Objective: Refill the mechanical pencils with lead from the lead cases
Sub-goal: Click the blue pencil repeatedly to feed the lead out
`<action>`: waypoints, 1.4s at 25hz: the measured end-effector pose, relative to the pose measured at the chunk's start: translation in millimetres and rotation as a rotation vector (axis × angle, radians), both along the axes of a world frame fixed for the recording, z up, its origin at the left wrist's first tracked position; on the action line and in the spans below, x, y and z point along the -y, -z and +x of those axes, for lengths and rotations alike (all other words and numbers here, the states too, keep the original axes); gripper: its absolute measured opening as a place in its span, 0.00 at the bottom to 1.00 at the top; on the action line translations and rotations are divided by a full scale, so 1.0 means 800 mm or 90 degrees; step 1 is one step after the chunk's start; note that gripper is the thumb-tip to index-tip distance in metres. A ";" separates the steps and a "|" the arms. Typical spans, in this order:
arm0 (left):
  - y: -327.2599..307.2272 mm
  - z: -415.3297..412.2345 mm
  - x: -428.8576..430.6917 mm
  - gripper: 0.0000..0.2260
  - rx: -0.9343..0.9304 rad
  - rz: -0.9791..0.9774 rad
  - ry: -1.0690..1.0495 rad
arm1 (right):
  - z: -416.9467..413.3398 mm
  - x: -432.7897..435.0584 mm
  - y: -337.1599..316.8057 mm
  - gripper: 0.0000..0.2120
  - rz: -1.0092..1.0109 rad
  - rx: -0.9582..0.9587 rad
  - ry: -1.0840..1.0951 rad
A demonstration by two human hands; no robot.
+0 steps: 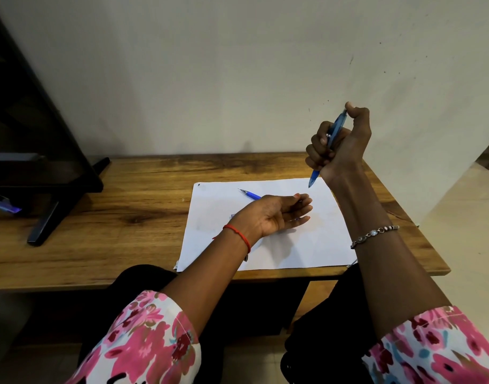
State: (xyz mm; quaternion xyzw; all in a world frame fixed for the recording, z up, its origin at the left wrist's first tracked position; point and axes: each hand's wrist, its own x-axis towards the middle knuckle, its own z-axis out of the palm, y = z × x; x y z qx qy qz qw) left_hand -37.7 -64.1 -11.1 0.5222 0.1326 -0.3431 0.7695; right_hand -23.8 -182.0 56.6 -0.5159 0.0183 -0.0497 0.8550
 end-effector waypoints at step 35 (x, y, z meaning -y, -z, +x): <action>0.000 -0.002 0.003 0.08 -0.015 0.000 0.006 | -0.002 0.001 0.003 0.30 0.011 -0.002 -0.004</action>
